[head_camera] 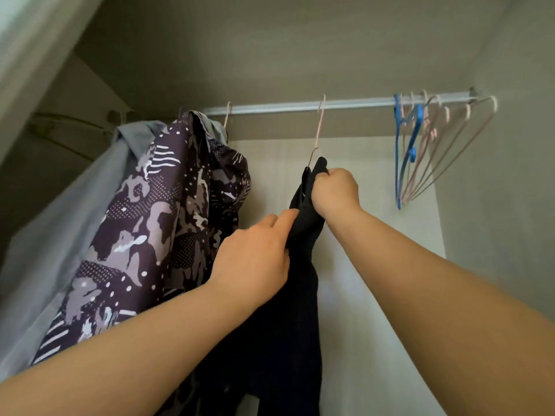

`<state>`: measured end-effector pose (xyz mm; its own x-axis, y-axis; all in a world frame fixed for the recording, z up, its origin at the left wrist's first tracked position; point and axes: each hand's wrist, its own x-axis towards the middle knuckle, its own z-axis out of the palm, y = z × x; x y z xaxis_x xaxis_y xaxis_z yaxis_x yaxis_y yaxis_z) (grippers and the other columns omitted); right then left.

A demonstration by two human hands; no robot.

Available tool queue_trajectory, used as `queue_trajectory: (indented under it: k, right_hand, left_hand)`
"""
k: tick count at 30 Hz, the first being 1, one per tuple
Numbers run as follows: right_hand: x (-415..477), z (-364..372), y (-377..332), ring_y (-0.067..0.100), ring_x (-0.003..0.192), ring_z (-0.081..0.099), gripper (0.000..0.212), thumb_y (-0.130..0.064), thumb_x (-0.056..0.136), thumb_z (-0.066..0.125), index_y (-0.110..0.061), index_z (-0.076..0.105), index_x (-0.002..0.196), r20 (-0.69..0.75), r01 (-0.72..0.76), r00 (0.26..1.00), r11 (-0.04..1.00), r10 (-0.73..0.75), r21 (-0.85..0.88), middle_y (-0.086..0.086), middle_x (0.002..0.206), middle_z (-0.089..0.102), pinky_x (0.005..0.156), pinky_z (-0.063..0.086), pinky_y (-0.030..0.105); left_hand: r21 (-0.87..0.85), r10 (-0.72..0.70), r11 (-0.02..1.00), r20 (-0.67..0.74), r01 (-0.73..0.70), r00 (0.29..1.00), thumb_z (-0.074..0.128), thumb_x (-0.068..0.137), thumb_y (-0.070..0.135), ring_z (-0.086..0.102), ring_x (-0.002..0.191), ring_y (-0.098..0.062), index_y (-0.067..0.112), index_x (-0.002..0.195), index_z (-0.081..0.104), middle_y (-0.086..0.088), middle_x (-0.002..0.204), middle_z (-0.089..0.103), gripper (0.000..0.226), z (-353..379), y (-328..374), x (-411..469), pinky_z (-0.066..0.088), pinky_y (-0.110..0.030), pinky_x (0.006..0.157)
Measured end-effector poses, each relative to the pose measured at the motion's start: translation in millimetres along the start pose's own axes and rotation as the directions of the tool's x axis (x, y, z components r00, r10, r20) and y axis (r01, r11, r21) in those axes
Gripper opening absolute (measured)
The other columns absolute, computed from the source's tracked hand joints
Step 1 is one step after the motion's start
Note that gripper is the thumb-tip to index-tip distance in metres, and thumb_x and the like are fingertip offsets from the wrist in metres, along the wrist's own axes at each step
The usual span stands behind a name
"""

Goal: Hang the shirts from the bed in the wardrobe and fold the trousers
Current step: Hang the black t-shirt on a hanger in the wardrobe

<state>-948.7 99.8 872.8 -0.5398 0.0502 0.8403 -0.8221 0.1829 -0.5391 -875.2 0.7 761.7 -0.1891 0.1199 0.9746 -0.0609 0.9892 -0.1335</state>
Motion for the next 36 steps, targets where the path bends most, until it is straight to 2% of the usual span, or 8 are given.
queue_trajectory:
  k: [3, 6, 9, 12, 20, 24, 33, 36]
  right_hand:
    - [11, 3, -9, 0.016, 0.053, 0.035, 0.034, -0.016, 0.096, 0.037, -0.016, 0.029, 0.062, -0.023, 0.013, 1.000, 0.999, -0.014, -0.033, 0.001, 0.063, 0.037, 0.046, 0.024, 0.029]
    - [23, 6, -21, 0.023, 0.062, 0.042, 0.032, -0.018, 0.097, 0.038, -0.011, 0.038, 0.065, -0.045, 0.009, 0.999, 0.999, -0.010, -0.030, 0.003, 0.066, 0.041, 0.047, 0.025, 0.028]
    - [35, 10, -28, 0.027, 0.075, 0.047, 0.025, -0.021, 0.098, 0.038, -0.004, 0.056, 0.094, -0.050, 0.016, 0.999, 0.999, -0.018, -0.034, 0.008, 0.087, 0.054, 0.060, 0.034, 0.027]
    - [49, 15, -29, 0.027, 0.078, 0.048, 0.032, -0.024, 0.099, 0.036, -0.003, 0.058, 0.110, -0.063, 0.041, 0.997, 0.997, -0.045, -0.059, 0.012, 0.101, 0.060, 0.065, 0.035, 0.029]
    - [81, 22, -38, 0.026, 0.073, 0.044, 0.011, -0.014, 0.096, 0.039, -0.008, 0.046, 0.090, -0.090, 0.054, 0.993, 0.980, -0.072, -0.192, 0.007, 0.081, 0.043, 0.064, 0.035, 0.031]
    - [96, 35, -39, 0.027, 0.075, 0.047, 0.014, -0.016, 0.096, 0.040, -0.008, 0.051, 0.096, -0.082, 0.024, 0.996, 0.980, -0.041, -0.200, 0.007, 0.081, 0.046, 0.064, 0.036, 0.030]
    - [96, 67, -56, 0.023, 0.064, 0.044, 0.028, -0.005, 0.092, 0.038, 0.000, 0.058, 0.110, 0.139, 0.071, 0.990, 0.954, -0.031, -0.293, 0.013, 0.093, 0.051, 0.045, 0.029, 0.027]
    - [91, 76, -70, 0.029, 0.085, 0.051, 0.031, -0.006, 0.093, 0.038, 0.006, 0.055, 0.116, 0.250, 0.112, 0.966, 0.981, -0.070, -0.157, 0.020, 0.100, 0.051, 0.063, 0.041, 0.029]
  left_hand:
    - [0.048, -0.011, 0.999, -0.040, 0.013, 0.999, 0.047, 0.090, 0.024, 0.063, 0.086, -0.028, 0.036, 0.141, 0.019, 0.006, 0.122, 0.053, 0.059, -3, -11, 17, 0.046, -0.034, 0.062]
    - [0.124, -0.008, 0.992, -0.044, 0.013, 0.999, 0.047, 0.091, 0.024, 0.062, 0.088, -0.025, 0.033, 0.139, 0.026, 0.005, 0.117, 0.054, 0.052, -5, -18, 36, 0.048, -0.035, 0.063]
    - [0.181, -0.025, 0.983, -0.043, 0.032, 0.999, 0.048, 0.093, 0.027, 0.061, 0.088, -0.024, 0.029, 0.129, 0.036, 0.005, 0.109, 0.054, 0.038, -6, -22, 50, 0.037, -0.032, 0.059]
    - [0.204, -0.027, 0.978, -0.052, 0.037, 0.998, 0.049, 0.093, 0.028, 0.061, 0.085, -0.025, 0.027, 0.125, 0.037, 0.005, 0.106, 0.054, 0.033, -4, -25, 59, 0.033, -0.032, 0.057]
    - [0.177, -0.022, 0.984, -0.022, 0.026, 1.000, 0.049, 0.094, 0.026, 0.060, 0.091, -0.029, 0.026, 0.128, 0.038, 0.003, 0.114, 0.054, 0.035, 0, -40, 84, 0.040, -0.034, 0.063]
    - [0.202, 0.018, 0.979, -0.002, -0.018, 1.000, 0.049, 0.095, 0.026, 0.061, 0.092, -0.026, 0.027, 0.134, 0.029, 0.003, 0.119, 0.054, 0.044, 2, -52, 88, 0.048, -0.037, 0.068]
    - [0.282, 0.008, 0.959, 0.018, -0.012, 1.000, 0.050, 0.094, 0.020, 0.058, 0.103, -0.028, 0.034, 0.145, 0.019, 0.005, 0.126, 0.050, 0.061, -12, -68, 83, 0.041, -0.034, 0.070]
    - [0.323, -0.020, 0.946, 0.039, 0.006, 0.999, 0.049, 0.094, 0.028, 0.058, 0.102, -0.026, 0.035, 0.140, 0.029, 0.007, 0.121, 0.051, 0.051, -23, -73, 81, 0.043, -0.033, 0.073]
